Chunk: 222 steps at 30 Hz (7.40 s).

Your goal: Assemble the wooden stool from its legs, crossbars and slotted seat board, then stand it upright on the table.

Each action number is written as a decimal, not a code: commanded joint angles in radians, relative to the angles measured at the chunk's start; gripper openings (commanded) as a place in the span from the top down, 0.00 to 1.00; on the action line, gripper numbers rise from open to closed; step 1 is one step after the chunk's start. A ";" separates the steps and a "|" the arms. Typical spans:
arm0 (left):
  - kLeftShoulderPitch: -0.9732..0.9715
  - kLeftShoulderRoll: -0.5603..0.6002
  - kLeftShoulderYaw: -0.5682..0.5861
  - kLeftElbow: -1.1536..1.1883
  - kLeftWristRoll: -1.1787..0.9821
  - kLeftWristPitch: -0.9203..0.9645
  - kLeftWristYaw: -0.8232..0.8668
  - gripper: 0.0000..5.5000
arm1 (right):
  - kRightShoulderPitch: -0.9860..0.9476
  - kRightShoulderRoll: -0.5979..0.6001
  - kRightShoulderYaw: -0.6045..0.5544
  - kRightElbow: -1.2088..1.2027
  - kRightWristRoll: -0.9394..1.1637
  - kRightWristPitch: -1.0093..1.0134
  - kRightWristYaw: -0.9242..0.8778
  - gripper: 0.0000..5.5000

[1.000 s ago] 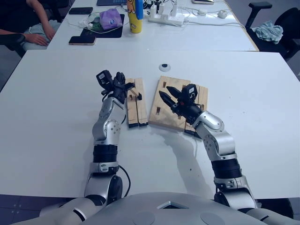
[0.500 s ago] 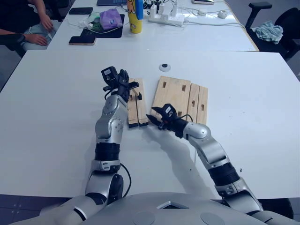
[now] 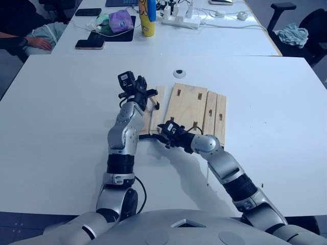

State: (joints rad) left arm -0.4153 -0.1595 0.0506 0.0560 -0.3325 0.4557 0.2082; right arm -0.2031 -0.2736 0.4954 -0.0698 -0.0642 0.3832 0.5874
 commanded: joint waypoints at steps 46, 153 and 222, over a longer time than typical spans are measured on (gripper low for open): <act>0.159 0.090 -0.160 -0.059 0.231 0.185 -0.176 0.92 | 0.075 -0.024 0.095 0.002 -0.079 0.154 -0.032 0.65; 0.074 0.202 -0.235 -0.170 0.264 -0.012 -0.383 0.68 | -0.021 0.125 -0.039 0.252 -0.059 0.064 -0.124 1.00; -0.274 0.077 -0.173 0.103 0.130 -0.023 -0.532 1.00 | 0.105 0.148 -0.380 0.061 0.118 -0.269 -0.288 1.00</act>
State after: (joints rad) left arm -0.6598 -0.0590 -0.1171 0.2174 -0.1855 0.4695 -0.3076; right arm -0.1013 -0.1239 0.1105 -0.0073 0.0570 0.1018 0.3042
